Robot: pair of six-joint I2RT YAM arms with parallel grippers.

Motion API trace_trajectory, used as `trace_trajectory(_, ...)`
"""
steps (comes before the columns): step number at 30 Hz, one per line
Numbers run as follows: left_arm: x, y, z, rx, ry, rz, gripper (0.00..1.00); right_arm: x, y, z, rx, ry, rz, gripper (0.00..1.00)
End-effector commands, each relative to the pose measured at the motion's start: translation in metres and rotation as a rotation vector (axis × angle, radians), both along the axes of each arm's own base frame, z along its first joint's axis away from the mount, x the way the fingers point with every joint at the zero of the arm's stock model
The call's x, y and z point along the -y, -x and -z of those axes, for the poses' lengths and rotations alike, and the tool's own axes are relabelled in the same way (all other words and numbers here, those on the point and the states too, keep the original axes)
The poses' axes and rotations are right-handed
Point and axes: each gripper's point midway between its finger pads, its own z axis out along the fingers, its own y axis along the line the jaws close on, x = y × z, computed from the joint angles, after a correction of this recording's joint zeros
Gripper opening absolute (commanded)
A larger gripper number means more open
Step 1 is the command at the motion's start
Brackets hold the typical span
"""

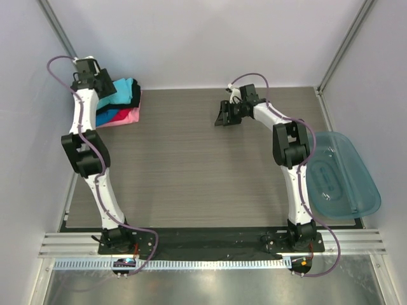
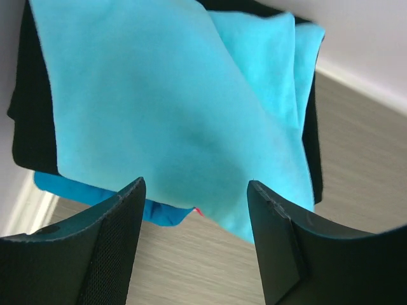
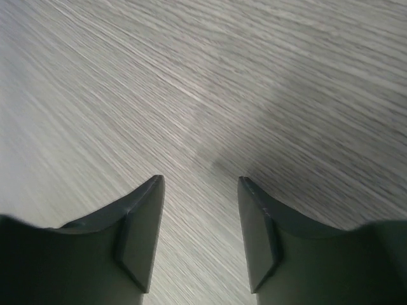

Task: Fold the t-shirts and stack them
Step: Neatly place the folded tshirt to the corner

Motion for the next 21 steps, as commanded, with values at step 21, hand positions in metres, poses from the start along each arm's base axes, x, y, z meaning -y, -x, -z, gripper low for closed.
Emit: trace_trajectory(21,0.161,0.016,-0.009,-0.013,-0.047,0.356,0.74,0.110,-0.004,-0.047,0.159,0.967,0.220,0.90)
